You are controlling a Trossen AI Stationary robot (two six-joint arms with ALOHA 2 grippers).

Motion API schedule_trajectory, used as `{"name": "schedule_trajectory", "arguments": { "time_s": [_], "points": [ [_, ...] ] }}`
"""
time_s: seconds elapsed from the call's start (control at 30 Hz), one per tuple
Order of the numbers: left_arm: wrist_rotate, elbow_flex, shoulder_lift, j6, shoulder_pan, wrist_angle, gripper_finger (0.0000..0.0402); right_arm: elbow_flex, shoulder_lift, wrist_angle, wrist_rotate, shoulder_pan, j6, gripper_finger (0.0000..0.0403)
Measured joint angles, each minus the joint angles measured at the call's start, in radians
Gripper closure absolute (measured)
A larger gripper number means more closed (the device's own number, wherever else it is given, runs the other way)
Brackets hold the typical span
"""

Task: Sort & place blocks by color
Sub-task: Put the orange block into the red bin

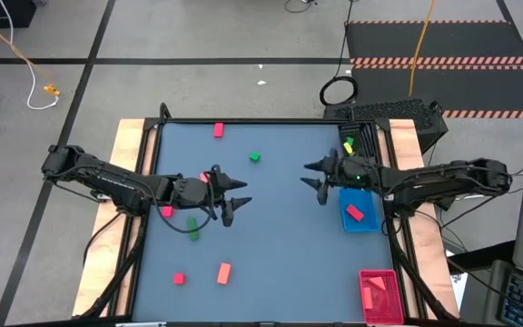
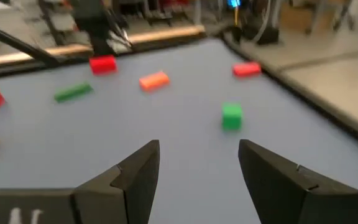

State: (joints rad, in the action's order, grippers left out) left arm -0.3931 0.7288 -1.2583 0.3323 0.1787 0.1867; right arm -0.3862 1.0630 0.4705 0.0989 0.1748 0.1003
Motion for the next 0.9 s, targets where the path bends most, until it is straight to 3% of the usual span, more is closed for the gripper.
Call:
{"name": "schedule_trajectory", "arguments": {
  "time_s": [0.27,0.57,0.77,0.9],
  "points": [
    [-0.035,0.000,0.000,0.003,-0.013,-0.006,0.0163,-0.001,-0.029,0.192,0.001,-0.067,0.013,0.0188],
    [-0.058,0.001,-0.034,0.025,-0.017,-0.022,0.0163,-0.005,-0.029,0.237,0.005,-0.165,-0.017,0.0188],
    [-0.267,0.000,-0.037,0.211,-0.059,-0.290,0.0163,-0.014,-0.029,0.233,0.037,-0.206,-0.027,0.0188],
    [-0.284,-0.001,-0.038,0.336,-0.113,-0.418,0.0163,-0.014,-0.029,0.228,0.075,-0.218,-0.034,0.0188]
  ]
}}
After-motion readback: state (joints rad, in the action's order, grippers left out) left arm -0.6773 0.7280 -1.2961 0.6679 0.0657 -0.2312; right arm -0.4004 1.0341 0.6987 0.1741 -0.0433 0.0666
